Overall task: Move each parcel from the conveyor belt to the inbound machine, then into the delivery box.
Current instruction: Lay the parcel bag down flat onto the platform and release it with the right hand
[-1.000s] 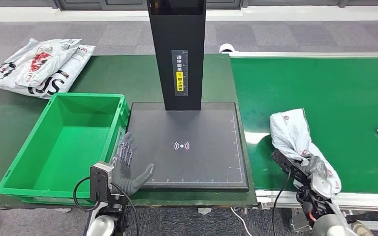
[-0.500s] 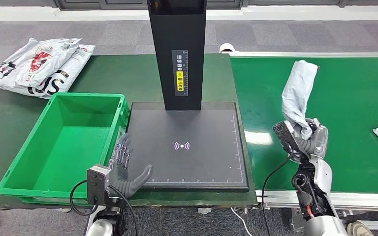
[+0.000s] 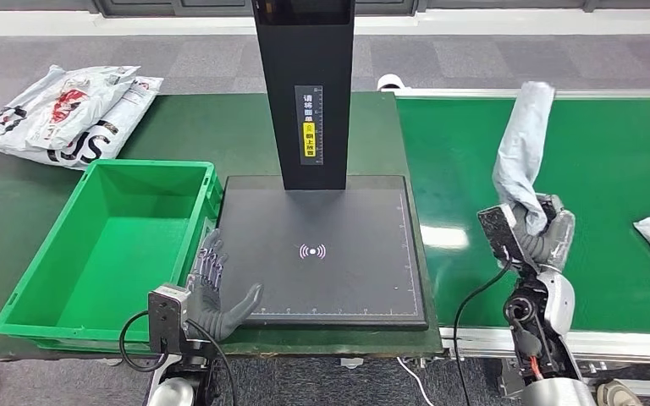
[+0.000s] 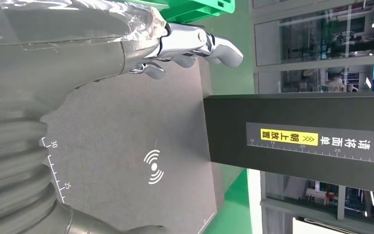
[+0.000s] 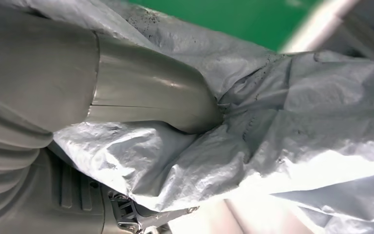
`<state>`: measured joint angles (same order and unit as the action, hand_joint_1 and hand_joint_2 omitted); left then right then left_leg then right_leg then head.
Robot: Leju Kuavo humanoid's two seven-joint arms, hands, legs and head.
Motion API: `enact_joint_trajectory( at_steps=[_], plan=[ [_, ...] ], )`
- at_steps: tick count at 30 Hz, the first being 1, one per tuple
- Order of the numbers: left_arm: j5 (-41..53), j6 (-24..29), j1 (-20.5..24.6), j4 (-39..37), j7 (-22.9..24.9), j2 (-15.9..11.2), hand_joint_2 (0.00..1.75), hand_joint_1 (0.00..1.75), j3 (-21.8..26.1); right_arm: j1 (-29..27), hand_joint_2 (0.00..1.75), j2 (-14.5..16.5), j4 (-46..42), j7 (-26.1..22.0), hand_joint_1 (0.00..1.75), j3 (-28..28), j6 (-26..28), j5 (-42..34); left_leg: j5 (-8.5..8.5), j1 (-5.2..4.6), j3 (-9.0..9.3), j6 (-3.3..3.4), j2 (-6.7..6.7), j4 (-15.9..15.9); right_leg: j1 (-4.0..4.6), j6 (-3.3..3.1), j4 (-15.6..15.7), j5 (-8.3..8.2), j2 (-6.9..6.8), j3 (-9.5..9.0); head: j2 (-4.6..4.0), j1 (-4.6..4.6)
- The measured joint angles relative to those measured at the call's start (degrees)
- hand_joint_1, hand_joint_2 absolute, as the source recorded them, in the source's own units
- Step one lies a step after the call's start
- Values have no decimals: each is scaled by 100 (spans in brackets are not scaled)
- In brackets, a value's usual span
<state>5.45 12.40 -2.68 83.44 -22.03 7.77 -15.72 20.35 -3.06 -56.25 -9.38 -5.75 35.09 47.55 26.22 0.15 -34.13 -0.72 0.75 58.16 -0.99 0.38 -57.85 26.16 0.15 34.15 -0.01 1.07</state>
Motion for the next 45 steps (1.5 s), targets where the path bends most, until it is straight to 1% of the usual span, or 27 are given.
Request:
enact_joint_trajectory(
  at_steps=[3,6,8,11,14,16,19,22,26,30,32,35,37,41,45],
  plan=[
    [13,6,16,-28,-21,23,175,0,-1,-91,175,10,-697,-94,175,237,-45,-241,0,0,0,0,-3,0,0,0,0,0,4,2,-1,0],
    [16,6,47,-72,-59,31,175,0,-1,-116,175,41,-1221,-113,175,573,-269,-270,0,1,1,-1,-5,0,1,0,0,0,5,2,0,0],
    [7,12,84,-103,-110,32,175,0,-1,-111,175,90,-1399,-149,175,872,-474,-189,0,2,2,-1,-5,-1,2,0,0,0,6,1,0,0],
    [-63,96,174,-152,-230,25,175,0,-1,-59,175,204,-1443,-270,175,1450,-727,65,-3,5,1,-4,-6,-2,4,-2,-1,-1,6,1,0,0],
    [-156,205,287,-190,-323,-2,175,0,1,81,175,366,-1290,-314,175,2164,-677,241,-6,7,3,-9,-6,-3,8,-4,-2,-2,6,2,-1,0],
    [-189,237,356,-203,-340,-27,175,0,11,185,175,461,-1170,-292,175,2526,-662,265,-9,9,2,-10,0,-3,11,-4,-2,-2,1,1,-1,0],
    [-206,263,455,-236,-341,-59,175,0,39,319,175,562,-1047,-231,175,2878,-671,243,-10,11,0,-10,7,-2,11,-4,-2,-2,-3,0,-1,0],
    [-228,291,510,-264,-341,-89,175,0,48,375,175,591,-985,-124,175,3065,-788,260,-8,9,-2,-10,6,-2,9,-4,-2,-2,-2,0,0,0],
    [-269,329,568,-270,-339,-120,175,0,49,404,175,614,-882,155,175,3290,-1227,477,-6,7,-3,-8,6,-1,7,-4,-1,-2,-1,1,0,0],
    [-282,334,605,-267,-337,-142,175,0,77,528,175,661,-510,372,175,3625,-1799,694,-6,8,-2,-8,6,-1,10,-4,-1,-2,-1,2,-1,0],
    [-290,334,614,-266,-337,-147,175,0,88,570,175,675,-325,422,175,3784,-1943,752,-7,8,-3,-9,6,-1,12,-4,-1,-2,-2,3,0,0],
    [-291,334,622,-266,-336,-158,175,0,93,618,175,698,-136,465,175,3935,-2016,779,-7,9,-3,-10,5,-1,12,-4,-2,-2,-1,3,1,0],
    [-289,334,633,-266,-326,-165,175,0,95,682,175,706,-9,561,175,4024,-2214,837,-7,10,-3,-10,4,-1,11,-4,-2,-2,0,3,0,0],
    [-257,334,654,-254,-262,-173,175,0,122,874,175,736,414,869,175,4302,-2814,1091,-7,9,-3,-10,5,-1,10,-4,-2,-2,0,2,-1,0],
    [-228,339,663,-232,-223,-184,175,0,189,1042,175,758,897,1168,175,4622,-3203,1420,-8,9,-2,-10,7,-1,10,-4,-1,-2,-2,2,-1,0]
  ],
)
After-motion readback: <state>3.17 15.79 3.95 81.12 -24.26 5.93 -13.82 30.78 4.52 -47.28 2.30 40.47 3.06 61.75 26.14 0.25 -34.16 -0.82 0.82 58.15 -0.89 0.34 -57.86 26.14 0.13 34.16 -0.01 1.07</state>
